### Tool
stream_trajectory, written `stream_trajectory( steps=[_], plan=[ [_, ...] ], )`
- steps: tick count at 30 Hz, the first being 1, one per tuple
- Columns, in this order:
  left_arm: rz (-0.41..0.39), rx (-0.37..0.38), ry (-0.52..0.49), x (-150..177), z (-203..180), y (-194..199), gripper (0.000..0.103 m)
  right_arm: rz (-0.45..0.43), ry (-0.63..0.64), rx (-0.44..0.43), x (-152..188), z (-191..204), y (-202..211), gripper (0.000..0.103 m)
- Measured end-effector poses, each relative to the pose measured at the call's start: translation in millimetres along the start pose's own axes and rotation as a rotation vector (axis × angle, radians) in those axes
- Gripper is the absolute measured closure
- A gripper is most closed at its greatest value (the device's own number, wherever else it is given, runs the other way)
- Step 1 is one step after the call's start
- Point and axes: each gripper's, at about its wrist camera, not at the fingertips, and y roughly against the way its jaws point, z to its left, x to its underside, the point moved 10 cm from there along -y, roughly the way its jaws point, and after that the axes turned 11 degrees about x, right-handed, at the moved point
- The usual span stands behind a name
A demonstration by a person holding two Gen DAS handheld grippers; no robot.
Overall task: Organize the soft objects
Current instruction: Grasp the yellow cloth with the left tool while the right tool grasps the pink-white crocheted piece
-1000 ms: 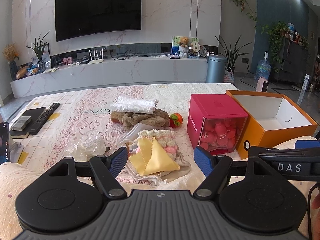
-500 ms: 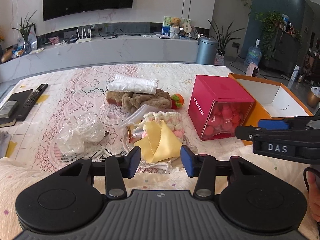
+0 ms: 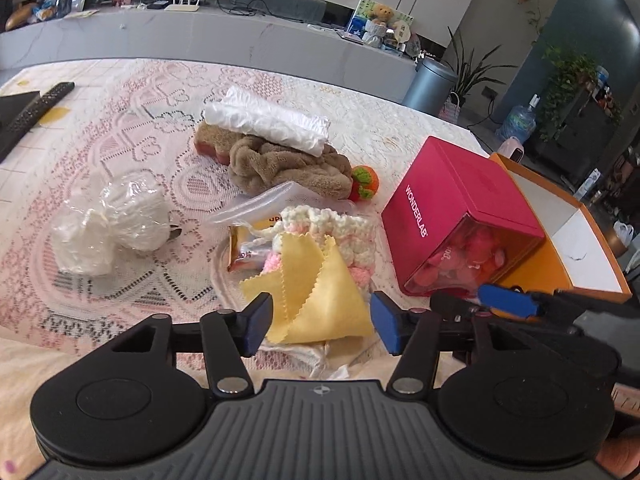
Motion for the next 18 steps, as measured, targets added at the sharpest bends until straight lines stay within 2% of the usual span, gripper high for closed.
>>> stream_trajectory(
  steps=[7,14,16,18],
  plan=[
    [0.055,-0.041,0.064,9,16,-31,0.031,0.033,-0.023,-0.001,4,0,-21,0.055],
    [0.054,-0.062,0.089,8,16,-44,0.032,0.050,-0.050,0.000,8,-4,-29,0.055],
    [0.063,-0.072,0.087,9,16,-46,0.046,0.052,-0.056,-0.014,8,-3,-30,0.055],
    [0.064,-0.100,0.077,10,20,-45,0.078,0.045,-0.049,-0.021,8,-1,-29,0.055]
  ],
)
